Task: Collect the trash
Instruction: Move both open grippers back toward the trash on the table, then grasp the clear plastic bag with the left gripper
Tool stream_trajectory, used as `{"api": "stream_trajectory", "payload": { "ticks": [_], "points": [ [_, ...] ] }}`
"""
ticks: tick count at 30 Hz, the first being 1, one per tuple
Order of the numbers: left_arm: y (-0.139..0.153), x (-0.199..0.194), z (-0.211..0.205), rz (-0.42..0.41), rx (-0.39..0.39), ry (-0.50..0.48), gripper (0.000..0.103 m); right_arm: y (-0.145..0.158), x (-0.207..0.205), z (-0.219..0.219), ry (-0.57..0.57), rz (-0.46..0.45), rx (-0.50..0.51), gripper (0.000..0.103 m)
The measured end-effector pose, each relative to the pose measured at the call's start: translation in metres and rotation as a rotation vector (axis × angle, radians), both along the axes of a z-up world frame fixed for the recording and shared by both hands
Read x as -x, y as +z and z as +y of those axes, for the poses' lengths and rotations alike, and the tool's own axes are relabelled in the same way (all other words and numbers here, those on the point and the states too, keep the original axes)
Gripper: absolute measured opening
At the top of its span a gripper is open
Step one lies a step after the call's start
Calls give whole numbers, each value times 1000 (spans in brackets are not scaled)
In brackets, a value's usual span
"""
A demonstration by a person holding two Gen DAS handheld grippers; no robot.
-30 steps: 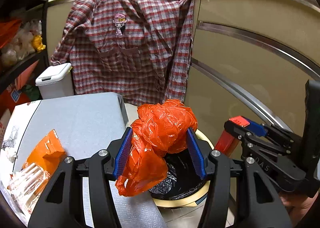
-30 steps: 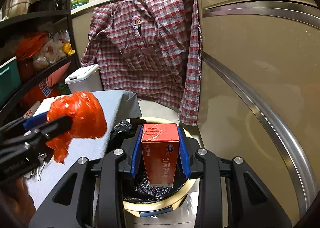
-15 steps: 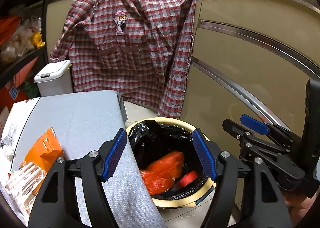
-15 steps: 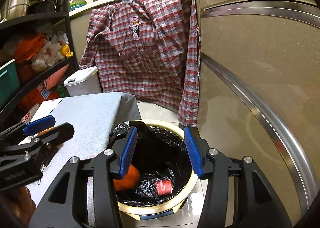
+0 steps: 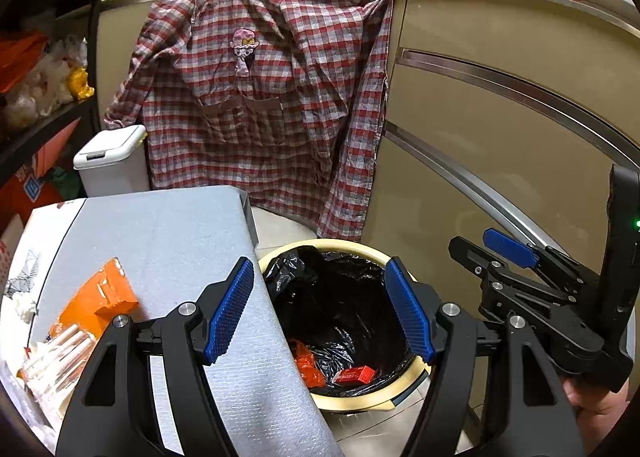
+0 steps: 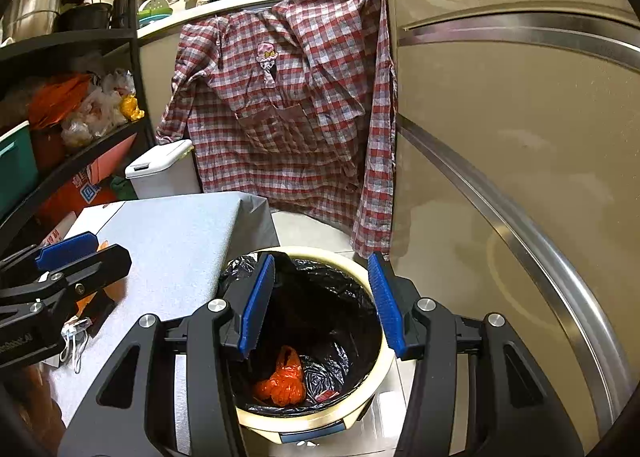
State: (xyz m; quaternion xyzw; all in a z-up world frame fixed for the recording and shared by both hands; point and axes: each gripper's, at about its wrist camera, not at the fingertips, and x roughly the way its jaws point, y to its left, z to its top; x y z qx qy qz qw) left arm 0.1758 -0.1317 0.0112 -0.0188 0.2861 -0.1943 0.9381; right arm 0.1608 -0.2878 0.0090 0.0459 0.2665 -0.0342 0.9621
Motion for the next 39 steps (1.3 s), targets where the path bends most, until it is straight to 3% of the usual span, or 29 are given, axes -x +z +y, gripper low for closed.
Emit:
{"api": "stream_trajectory", "payload": {
  "ticks": [14, 24, 32, 39],
  "points": [
    [21, 24, 52, -44, 6, 57, 67, 17, 17, 33, 28, -59, 4, 50],
    [29, 59, 134, -73, -19, 186, 67, 30, 27, 97, 137, -112, -15, 33],
    [21, 82, 205, -56, -42, 317, 66, 27, 27, 151, 256, -97, -89, 26],
    [-5, 92, 248, 19, -49, 401, 66, 14, 27, 207, 388, -70, -95, 26]
  ]
}}
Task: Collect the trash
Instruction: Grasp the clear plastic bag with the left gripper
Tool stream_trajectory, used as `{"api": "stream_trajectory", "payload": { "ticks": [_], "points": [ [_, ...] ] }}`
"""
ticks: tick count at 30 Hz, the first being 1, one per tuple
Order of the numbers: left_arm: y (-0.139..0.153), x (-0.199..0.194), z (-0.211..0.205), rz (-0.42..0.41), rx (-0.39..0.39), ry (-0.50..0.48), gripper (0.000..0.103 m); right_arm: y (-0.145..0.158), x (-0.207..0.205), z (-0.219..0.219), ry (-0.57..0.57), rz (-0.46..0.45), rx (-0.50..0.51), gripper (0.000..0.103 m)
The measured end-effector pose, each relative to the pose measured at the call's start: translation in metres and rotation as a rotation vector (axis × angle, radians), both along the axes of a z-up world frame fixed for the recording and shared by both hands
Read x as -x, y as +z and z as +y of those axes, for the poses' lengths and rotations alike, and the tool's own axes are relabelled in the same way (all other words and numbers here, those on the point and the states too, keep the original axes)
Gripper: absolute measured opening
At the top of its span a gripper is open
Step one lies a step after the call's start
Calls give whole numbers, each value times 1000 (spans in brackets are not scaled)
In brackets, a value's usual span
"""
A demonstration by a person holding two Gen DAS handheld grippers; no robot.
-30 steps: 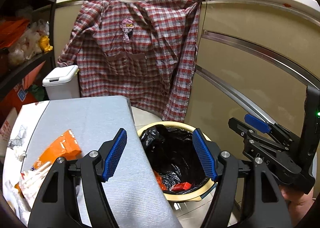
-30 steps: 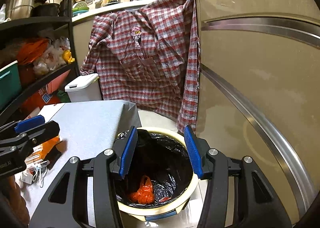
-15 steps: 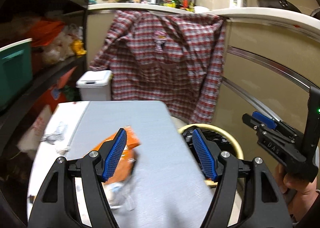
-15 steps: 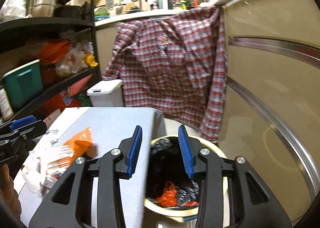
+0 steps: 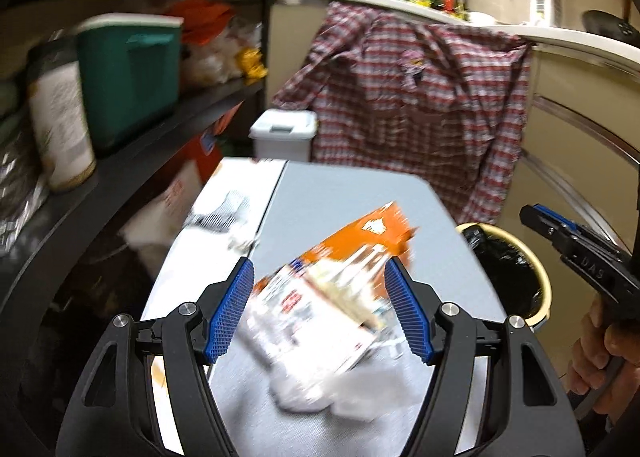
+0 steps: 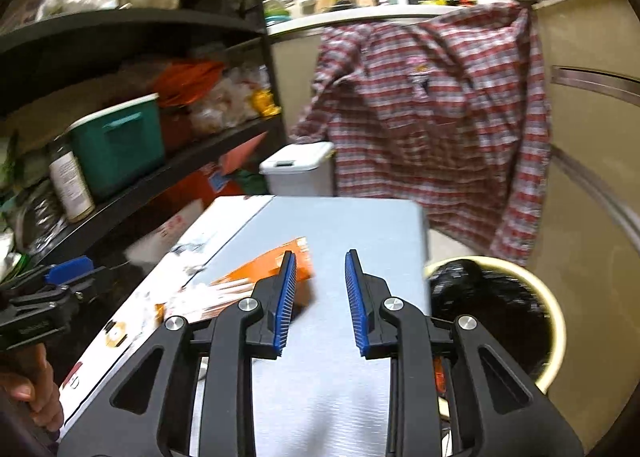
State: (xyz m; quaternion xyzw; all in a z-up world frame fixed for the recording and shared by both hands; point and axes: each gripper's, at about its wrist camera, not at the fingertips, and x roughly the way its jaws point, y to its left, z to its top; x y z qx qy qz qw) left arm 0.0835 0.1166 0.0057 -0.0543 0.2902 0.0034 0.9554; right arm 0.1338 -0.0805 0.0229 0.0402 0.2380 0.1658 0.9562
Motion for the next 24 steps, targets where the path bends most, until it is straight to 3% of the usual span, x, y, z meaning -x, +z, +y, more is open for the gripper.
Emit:
{"api": "stream_trajectory", "payload": {
  "ticks": [5, 11, 17, 24],
  "points": [
    [-26, 1, 32, 87, 85, 74, 66, -11, -3, 37, 106, 26, 25, 27],
    [-54, -3, 44, 182, 144, 114, 66, -24, -2, 75, 209, 46, 94, 42],
    [-71, -8, 43, 233, 175, 93, 67, -38, 0, 104, 287, 60, 176, 43],
    [-90, -16, 34, 296, 177, 51, 67, -54, -6, 117, 289, 92, 259, 42]
  ]
}}
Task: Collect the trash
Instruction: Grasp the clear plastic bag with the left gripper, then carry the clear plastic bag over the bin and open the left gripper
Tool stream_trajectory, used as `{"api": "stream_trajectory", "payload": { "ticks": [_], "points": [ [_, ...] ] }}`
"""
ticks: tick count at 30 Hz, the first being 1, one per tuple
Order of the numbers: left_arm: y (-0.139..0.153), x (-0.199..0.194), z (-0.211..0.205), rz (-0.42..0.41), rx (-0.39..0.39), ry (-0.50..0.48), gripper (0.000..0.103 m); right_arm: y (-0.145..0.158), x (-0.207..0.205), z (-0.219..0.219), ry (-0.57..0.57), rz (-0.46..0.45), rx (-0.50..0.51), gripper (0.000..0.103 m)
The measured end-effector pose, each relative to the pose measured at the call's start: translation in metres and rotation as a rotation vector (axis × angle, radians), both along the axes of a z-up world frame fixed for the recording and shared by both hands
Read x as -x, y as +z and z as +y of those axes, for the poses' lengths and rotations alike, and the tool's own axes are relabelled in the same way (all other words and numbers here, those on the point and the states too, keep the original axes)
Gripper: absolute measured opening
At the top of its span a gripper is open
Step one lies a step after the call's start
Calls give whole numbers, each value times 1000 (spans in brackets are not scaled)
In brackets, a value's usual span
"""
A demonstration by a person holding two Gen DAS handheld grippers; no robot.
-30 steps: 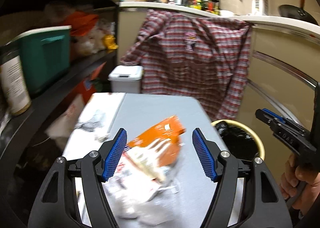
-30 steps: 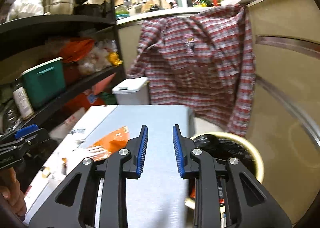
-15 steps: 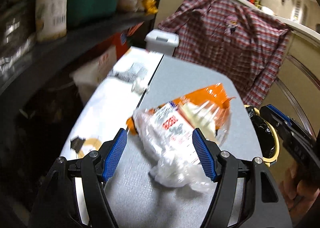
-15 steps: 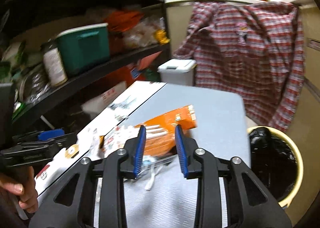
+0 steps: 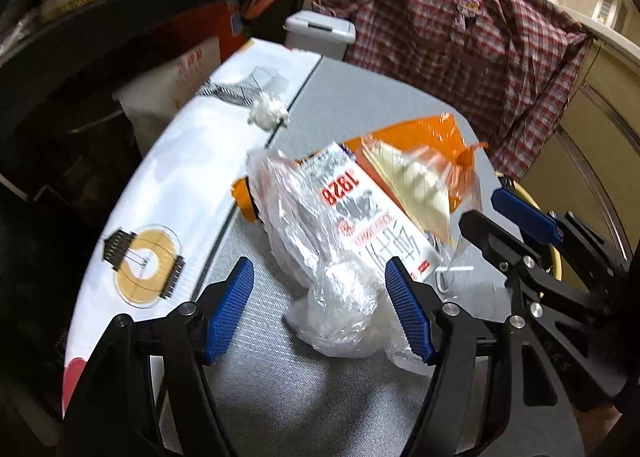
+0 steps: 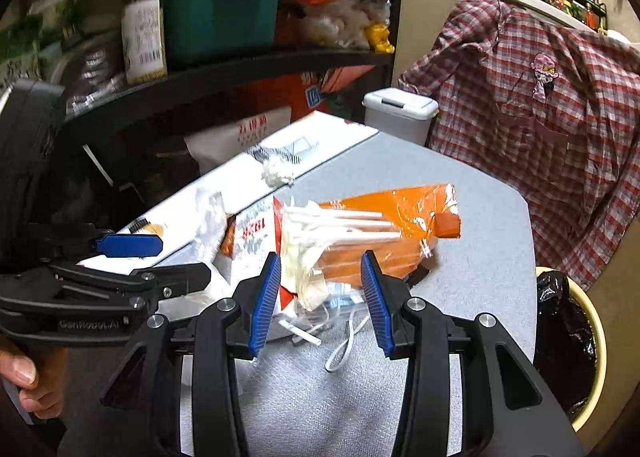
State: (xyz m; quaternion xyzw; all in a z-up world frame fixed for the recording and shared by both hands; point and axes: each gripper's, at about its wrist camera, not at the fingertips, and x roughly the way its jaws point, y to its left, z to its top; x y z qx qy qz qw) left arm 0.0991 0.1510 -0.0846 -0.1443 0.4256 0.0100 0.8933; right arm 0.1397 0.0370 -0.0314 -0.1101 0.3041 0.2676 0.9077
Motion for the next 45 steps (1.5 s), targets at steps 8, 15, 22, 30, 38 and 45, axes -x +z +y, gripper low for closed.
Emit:
{"api": "stream_trajectory", "payload": {
  "ticks": [8, 15, 22, 30, 38, 45],
  "points": [
    [-17, -6, 2, 68, 60, -22, 44, -1, -5, -8, -25, 11, 4, 7],
    [-8, -2, -2, 46, 35, -31, 33, 9, 0, -20, -48, -18, -21, 0],
    [4, 3, -3, 10, 4, -36, 31, 22, 3, -38, -74, -31, -69, 0],
    [27, 8, -12, -57, -56, -36, 31, 35, 11, -55, -91, -60, -100, 0],
    [49, 11, -33, -128, -121, -55, 31, 45, 16, -76, -114, -79, -127, 0],
    [66, 11, -51, -178, -136, -74, 31, 52, 19, -96, -143, -96, -154, 0]
  ]
}}
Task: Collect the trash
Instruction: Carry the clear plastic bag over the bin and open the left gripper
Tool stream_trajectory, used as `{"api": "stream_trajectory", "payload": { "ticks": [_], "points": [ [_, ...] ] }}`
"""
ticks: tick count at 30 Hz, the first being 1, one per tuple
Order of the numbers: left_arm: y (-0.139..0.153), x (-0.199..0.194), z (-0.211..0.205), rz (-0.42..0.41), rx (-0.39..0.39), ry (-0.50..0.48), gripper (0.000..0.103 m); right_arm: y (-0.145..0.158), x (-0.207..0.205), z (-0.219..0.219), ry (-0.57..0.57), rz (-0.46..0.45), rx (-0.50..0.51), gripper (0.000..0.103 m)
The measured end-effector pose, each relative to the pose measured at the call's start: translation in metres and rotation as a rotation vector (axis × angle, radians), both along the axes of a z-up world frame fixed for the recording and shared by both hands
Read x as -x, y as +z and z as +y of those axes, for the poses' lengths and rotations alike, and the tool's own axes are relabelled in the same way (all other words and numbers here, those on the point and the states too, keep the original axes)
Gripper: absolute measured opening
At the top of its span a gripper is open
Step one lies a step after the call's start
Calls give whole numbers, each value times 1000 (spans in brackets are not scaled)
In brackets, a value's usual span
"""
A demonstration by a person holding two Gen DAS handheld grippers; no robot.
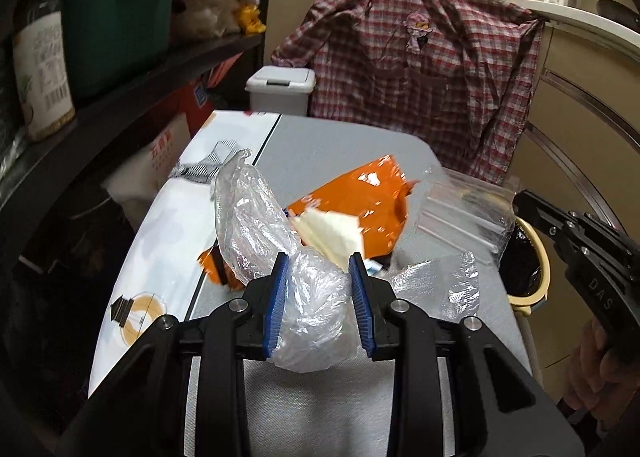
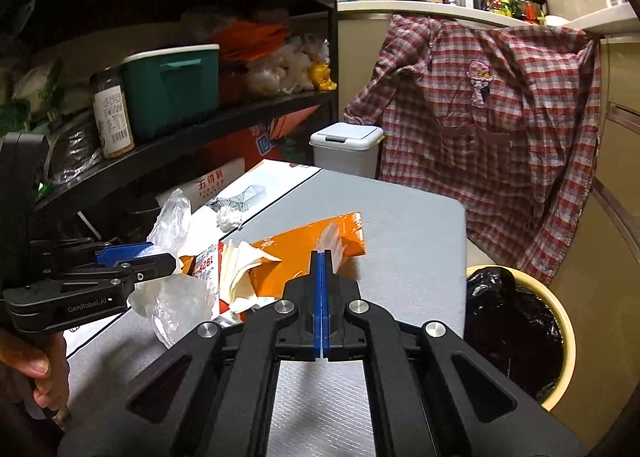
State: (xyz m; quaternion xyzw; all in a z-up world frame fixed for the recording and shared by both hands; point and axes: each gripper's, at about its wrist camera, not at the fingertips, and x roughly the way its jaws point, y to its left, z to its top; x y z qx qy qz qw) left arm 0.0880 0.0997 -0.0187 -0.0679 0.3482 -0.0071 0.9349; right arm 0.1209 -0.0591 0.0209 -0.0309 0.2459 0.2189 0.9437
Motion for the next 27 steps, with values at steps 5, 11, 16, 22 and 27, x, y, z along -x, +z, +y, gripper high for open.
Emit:
{"api": "stream_trajectory", "payload": {
  "ticks": [5, 11, 16, 22, 27],
  "points": [
    [11, -3, -18, -30, -11, -16, 31, 5, 1, -17, -27, -14, -13, 0],
    [20, -8, -38, -53, -13, -37, 31, 10, 1, -42, -72, -25, -29, 0],
    [27, -14, -52, -69, -4, -51, 31, 12, 1, -63, -111, -31, -40, 0],
    [36, -21, -74, -90, 4, -70, 31, 15, 0, -90, -165, -38, -57, 0],
    [42, -29, -97, -104, 5, -94, 31, 17, -2, -113, -212, -41, -66, 0]
  ]
}}
